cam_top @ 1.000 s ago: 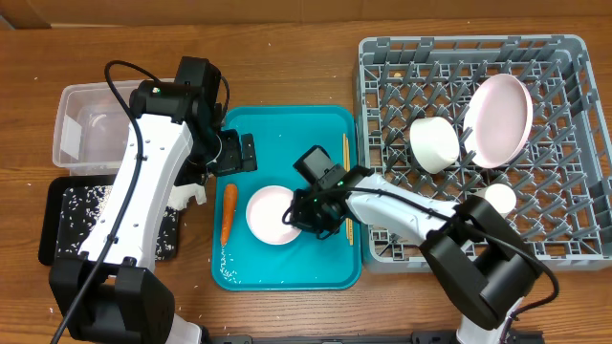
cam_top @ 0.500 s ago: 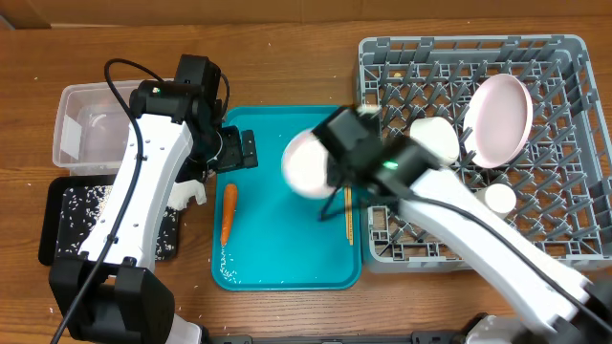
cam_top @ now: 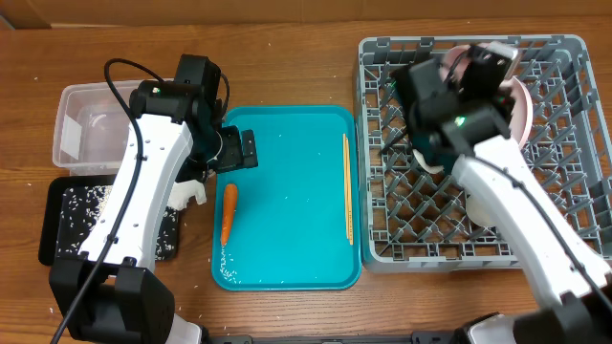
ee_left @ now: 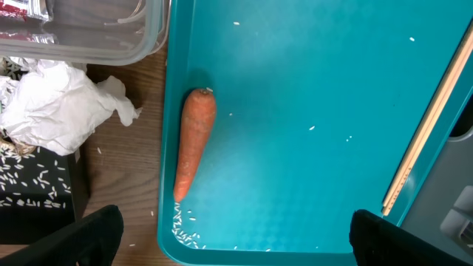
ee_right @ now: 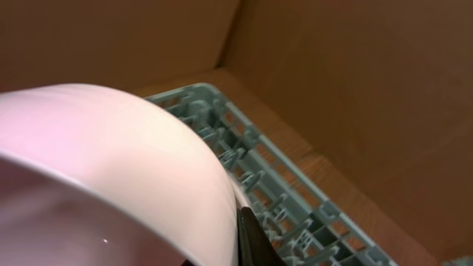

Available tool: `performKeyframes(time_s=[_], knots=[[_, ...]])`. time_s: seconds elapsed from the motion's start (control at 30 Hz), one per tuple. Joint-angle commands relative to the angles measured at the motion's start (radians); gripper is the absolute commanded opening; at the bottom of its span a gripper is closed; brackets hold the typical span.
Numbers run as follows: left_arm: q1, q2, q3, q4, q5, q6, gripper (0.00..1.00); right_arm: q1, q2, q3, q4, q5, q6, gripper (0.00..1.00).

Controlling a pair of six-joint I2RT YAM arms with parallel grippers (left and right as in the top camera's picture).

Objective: Sort waste into correct bins and load items into the dishwasher
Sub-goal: 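Carry the bowl over the rack and lower it in with right gripper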

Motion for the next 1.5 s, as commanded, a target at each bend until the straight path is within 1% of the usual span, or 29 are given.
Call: performKeyframes(time_s=[0.0, 0.03, 0.07, 0.13, 0.3, 0.37, 0.4, 0.7, 0.73, 0.77, 0.87, 0.9, 0.93, 1.1, 1.23, 1.4, 1.47], knots=[[0.002, 0.001, -0.005, 0.003, 0.008, -0.003, 1.00, -0.066, 0.073, -0.001, 0.116, 0.077, -0.163, 0.04], [0.002, 0.001, -0.005, 0.003, 0.008, -0.003, 1.00, -0.078, 0.097, -0.001, 0.174, 0.077, -0.229, 0.04], [0.002, 0.001, -0.005, 0.003, 0.008, -0.003, 1.00, -0.090, 0.127, -0.001, 0.257, 0.077, -0.337, 0.04], [0.002, 0.001, -0.005, 0.003, 0.008, -0.003, 1.00, -0.099, 0.175, -0.001, 0.383, 0.077, -0.491, 0.04], [0.002, 0.001, -0.005, 0.003, 0.008, -0.003, 1.00, -0.099, 0.286, -0.001, 0.652, 0.077, -0.803, 0.04], [0.002, 0.001, -0.005, 0.003, 0.008, -0.003, 1.00, -0.099, 0.333, -0.001, 0.732, 0.078, -0.903, 0.04], [0.002, 0.001, -0.005, 0.003, 0.008, -0.003, 1.00, -0.099, 0.352, -0.001, 0.750, 0.078, -0.925, 0.04], [0.002, 0.001, -0.005, 0.003, 0.008, -0.003, 1.00, -0.099, 0.475, -0.001, 0.749, 0.103, -0.925, 0.04], [0.002, 0.001, -0.005, 0.003, 0.008, -0.003, 1.00, -0.098, 0.481, -0.001, 0.748, 0.099, -0.925, 0.08], [0.002, 0.001, -0.005, 0.003, 0.008, -0.003, 1.00, -0.096, 0.487, -0.001, 0.741, 0.085, -0.925, 0.13], [0.002, 0.001, -0.005, 0.003, 0.008, -0.003, 1.00, -0.082, 0.487, -0.001, 0.725, 0.066, -0.921, 0.43], [0.002, 0.001, -0.005, 0.003, 0.008, -0.003, 1.00, -0.075, 0.487, -0.001, 0.726, 0.066, -0.921, 0.51], [0.002, 0.001, -0.005, 0.003, 0.008, -0.003, 1.00, -0.065, 0.487, -0.001, 0.726, 0.066, -0.921, 0.56], [0.002, 0.001, -0.005, 0.003, 0.008, -0.003, 1.00, -0.016, 0.487, -0.001, 0.698, 0.066, -0.922, 0.56], [0.002, 0.001, -0.005, 0.003, 0.008, -0.003, 1.00, 0.020, 0.487, -0.001, 0.700, 0.066, -0.922, 0.51], [0.002, 0.001, -0.005, 0.003, 0.008, -0.003, 1.00, 0.021, 0.476, 0.003, 0.737, 0.129, -0.912, 0.50], [0.002, 0.001, -0.005, 0.003, 0.008, -0.003, 1.00, 0.016, 0.442, 0.003, 0.749, 0.103, -0.888, 0.50]])
